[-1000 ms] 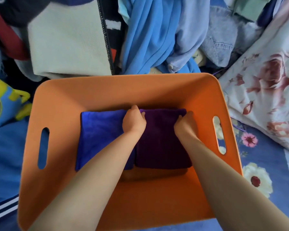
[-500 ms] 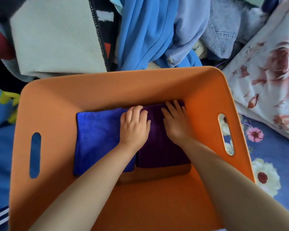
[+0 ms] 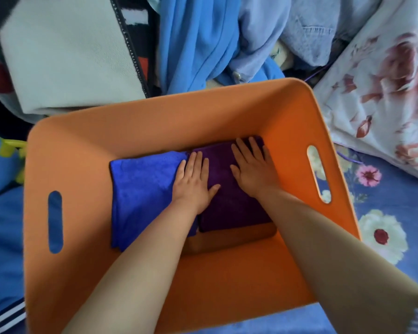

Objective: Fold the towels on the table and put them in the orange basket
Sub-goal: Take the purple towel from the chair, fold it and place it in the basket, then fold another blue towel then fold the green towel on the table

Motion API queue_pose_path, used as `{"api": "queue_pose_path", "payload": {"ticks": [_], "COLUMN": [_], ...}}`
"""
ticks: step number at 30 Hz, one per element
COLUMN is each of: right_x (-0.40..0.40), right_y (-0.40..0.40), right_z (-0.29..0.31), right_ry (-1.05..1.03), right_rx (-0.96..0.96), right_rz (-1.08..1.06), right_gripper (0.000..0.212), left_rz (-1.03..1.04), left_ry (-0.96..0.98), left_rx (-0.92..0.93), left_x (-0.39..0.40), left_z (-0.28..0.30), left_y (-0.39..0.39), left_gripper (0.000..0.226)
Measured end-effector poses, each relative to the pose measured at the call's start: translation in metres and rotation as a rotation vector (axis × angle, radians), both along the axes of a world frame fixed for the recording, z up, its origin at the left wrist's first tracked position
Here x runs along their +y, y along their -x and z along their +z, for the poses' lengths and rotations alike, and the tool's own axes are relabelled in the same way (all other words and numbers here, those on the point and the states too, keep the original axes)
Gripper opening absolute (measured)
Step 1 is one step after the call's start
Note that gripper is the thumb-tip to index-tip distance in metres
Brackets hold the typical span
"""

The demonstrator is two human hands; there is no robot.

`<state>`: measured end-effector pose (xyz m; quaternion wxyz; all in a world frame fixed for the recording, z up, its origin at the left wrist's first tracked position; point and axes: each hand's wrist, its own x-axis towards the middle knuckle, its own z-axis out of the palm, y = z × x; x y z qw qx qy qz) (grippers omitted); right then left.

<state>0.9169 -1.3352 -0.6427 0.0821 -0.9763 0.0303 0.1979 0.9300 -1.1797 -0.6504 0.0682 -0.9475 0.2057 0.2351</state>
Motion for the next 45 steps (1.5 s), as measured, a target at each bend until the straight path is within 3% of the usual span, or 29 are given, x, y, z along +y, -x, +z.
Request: {"api": "queue_pose_path", "payload": {"ticks": [3, 7, 15, 21, 26, 33, 38, 45], "right_x": [0.004, 0.008, 0.006, 0.012, 0.0, -0.017, -0.01, -0.028], "right_y": [0.004, 0.014, 0.061, 0.136, 0.221, 0.359, 0.488, 0.702], "right_z": [0.024, 0.072, 0.199, 0.293, 0.367, 0.451, 0.488, 0.522], "right_ry": [-0.056, -0.158, -0.173, -0.142, -0.09, 0.055, 0.13, 0.338], "right_rx": [0.066, 0.007, -0.282, -0.464, -0.566, -0.68, -0.788, -0.754], "right_rz": [-0.009, -0.006, 0.053, 0.093, 0.089, -0.076, -0.261, -0.667], "right_gripper": [0.052, 0.051, 0.048, 0.038, 0.037, 0.037, 0.039, 0.035], "left_rz": [0.038, 0.065, 0.047, 0.051, 0.0, -0.171, -0.398, -0.835], "left_ry": [0.06, 0.143, 0.179, 0.177, 0.196, 0.218, 0.252, 0.385], "left_rx": [0.046, -0.04, -0.272, -0.383, -0.467, -0.546, -0.555, -0.513], "left_x": [-0.003, -0.003, -0.013, -0.008, -0.01, -0.027, -0.046, -0.113], "left_z": [0.026, 0.075, 0.207, 0.3, 0.373, 0.456, 0.494, 0.522], "left_y": [0.0, 0.006, 0.043, 0.12, 0.193, 0.297, 0.404, 0.589], "left_gripper": [0.067, 0.054, 0.032, 0.028, 0.03, 0.032, 0.039, 0.036]}}
